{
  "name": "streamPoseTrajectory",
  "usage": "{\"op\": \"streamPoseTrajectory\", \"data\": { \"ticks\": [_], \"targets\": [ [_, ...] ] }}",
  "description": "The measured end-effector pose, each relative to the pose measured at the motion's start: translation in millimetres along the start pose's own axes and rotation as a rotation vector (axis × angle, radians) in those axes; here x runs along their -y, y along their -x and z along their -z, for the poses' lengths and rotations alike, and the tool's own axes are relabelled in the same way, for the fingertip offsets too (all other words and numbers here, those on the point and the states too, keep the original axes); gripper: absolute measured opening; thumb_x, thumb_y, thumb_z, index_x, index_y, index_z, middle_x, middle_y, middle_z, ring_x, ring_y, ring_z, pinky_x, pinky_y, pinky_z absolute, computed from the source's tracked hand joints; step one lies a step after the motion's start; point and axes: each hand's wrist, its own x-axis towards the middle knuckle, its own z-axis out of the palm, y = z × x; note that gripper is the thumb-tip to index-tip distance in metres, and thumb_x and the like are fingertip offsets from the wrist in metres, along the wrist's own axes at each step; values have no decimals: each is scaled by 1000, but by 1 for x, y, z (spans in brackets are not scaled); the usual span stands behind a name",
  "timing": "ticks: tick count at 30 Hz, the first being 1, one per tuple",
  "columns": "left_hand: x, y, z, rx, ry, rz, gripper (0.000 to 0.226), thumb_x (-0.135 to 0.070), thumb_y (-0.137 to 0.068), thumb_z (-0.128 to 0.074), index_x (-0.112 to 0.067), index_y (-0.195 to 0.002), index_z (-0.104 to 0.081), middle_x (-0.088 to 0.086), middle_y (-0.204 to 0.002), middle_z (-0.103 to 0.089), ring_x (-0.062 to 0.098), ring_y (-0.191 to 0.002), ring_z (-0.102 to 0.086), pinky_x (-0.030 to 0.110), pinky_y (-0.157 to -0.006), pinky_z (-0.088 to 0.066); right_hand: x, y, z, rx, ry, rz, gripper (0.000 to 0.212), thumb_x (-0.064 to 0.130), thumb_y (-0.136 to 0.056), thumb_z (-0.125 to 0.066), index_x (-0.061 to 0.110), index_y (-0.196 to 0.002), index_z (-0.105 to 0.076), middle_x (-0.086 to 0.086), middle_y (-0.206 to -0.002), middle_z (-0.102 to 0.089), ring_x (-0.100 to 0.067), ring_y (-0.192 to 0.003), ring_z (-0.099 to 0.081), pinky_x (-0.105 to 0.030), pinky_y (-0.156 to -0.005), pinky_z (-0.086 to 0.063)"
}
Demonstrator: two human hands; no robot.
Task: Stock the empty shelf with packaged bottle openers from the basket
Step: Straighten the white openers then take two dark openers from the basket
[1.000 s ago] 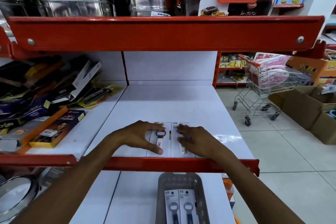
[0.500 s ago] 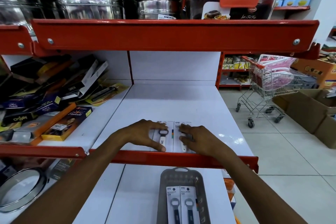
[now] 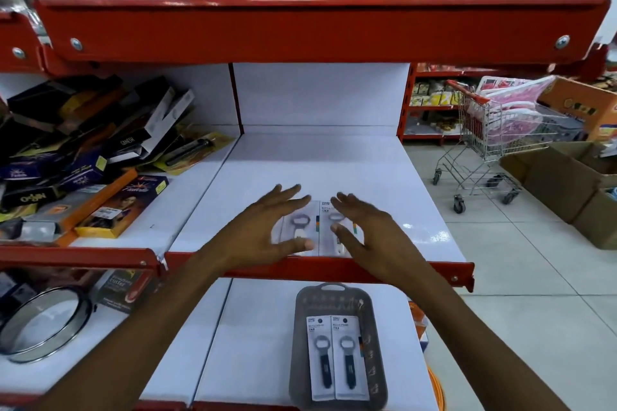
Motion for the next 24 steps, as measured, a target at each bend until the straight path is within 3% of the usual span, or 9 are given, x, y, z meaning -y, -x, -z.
{"op": "streamPoseTrajectory", "data": {
  "ticks": [4,8,10,12,16,19,22,24],
  "targets": [
    [-29,52,-23,-264,-143,-192,69,-62,-86,-59,-32,-145,-42,-8,-157,-37,14,-148,-27,33,-118,-25,12,53,0,-263,58,177,38,26,-92,-57,24,-130,-55,5,-137,-56,-9,-129,-46,-11,-108,-30],
    [-29,93,-76,-348,-183,-328,45,-45,-90,-62,-19,-128,-63,2,-133,-63,19,-127,-54,34,-106,-44,-16,101,-36,-261,194,290,30,17,-83,-65,16,-114,-64,-4,-116,-70,-17,-111,-59,-19,-98,-42],
    [-23,107,-110,-249,-182,-315,37,-42,-91,-59,-22,-121,-64,0,-125,-68,15,-117,-56,32,-98,-49,-40,120,-65,-145,229,231,28,18,-82,-64,17,-110,-64,-5,-111,-72,-20,-101,-64,-28,-87,-54],
    [-18,110,-141,-67,-196,-200,44,-47,-87,-59,-29,-127,-57,-5,-128,-66,11,-117,-55,28,-98,-50,-61,129,-92,36,221,72,34,19,-79,-70,20,-112,-62,-5,-113,-71,-23,-98,-68,-36,-84,-61],
    [3,83,-189,377,-39,127,84,-51,-84,-66,-26,-153,-24,-1,-161,-32,22,-142,-39,34,-116,-33,-97,117,-141,445,197,-232,68,33,-81,-69,20,-139,-37,-4,-142,-51,-26,-123,-55,-37,-105,-45],
    [19,46,-217,518,-96,143,109,-51,-73,-79,-14,-153,-16,8,-160,-33,28,-137,-44,36,-111,-41,-121,90,-176,661,223,-231,97,38,-67,-82,19,-143,-25,-7,-147,-44,-29,-127,-51,-42,-105,-45],
    [30,15,-242,611,-84,189,127,-51,-56,-90,-12,-150,-14,11,-151,-42,31,-127,-52,36,-99,-50,-137,65,-200,720,242,-200,119,46,-46,-91,19,-140,-22,-6,-146,-40,-30,-131,-45,-45,-105,-46],
    [36,4,-258,642,-35,217,137,-50,-47,-94,-15,-151,-11,10,-153,-41,32,-130,-51,38,-100,-51,-146,56,-214,730,307,-175,119,48,-45,-91,17,-140,-27,-7,-147,-39,-31,-133,-40,-43,-108,-43]
  ]
}}
